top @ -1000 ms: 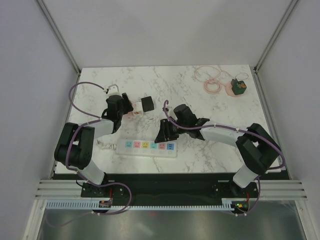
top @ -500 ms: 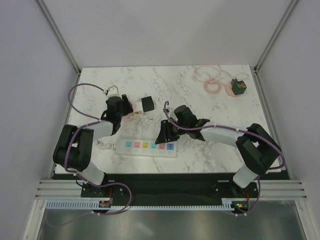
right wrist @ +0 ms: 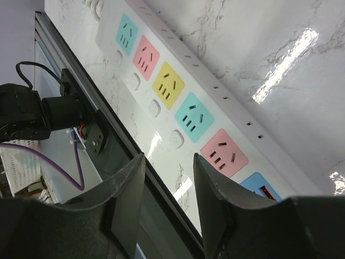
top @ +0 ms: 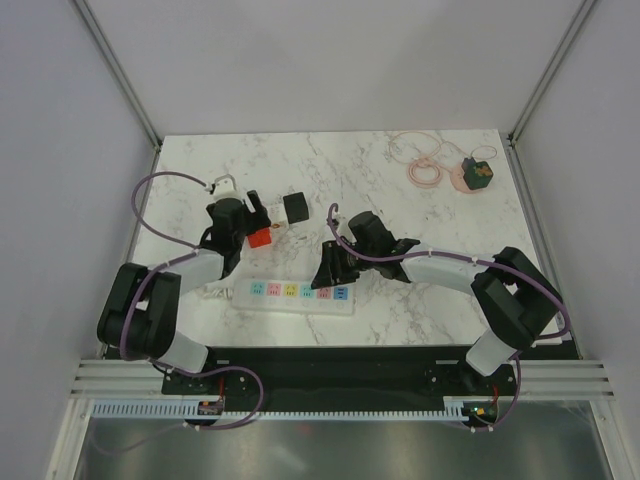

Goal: Pull the plug off the socket

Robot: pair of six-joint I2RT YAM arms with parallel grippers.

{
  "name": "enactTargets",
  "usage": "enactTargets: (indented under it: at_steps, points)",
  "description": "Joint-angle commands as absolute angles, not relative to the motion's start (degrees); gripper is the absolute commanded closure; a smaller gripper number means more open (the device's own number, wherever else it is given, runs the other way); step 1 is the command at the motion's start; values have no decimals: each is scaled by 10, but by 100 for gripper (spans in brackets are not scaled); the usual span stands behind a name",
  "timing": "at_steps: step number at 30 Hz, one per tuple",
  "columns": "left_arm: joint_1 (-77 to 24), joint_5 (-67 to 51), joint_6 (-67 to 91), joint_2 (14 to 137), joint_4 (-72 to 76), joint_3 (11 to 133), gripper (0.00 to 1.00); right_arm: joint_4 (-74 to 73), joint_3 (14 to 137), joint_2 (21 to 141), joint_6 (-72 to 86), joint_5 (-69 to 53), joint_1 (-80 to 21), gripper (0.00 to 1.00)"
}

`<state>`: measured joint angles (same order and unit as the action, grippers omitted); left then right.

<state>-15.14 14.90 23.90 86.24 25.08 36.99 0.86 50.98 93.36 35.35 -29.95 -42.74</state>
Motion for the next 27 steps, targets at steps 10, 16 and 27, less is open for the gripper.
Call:
enactTargets:
  at_steps: [10,16,27]
  points:
    - [-152,188,321,682,46,417,10,35,490,915,343,-301,-425,51]
    - [-151,117,347,572,4,374,11,-23,493,897,304,-270,-417,49]
    - [-151,-64,379,469,-47,332,14,-75,398,808,272,-253,-352,40]
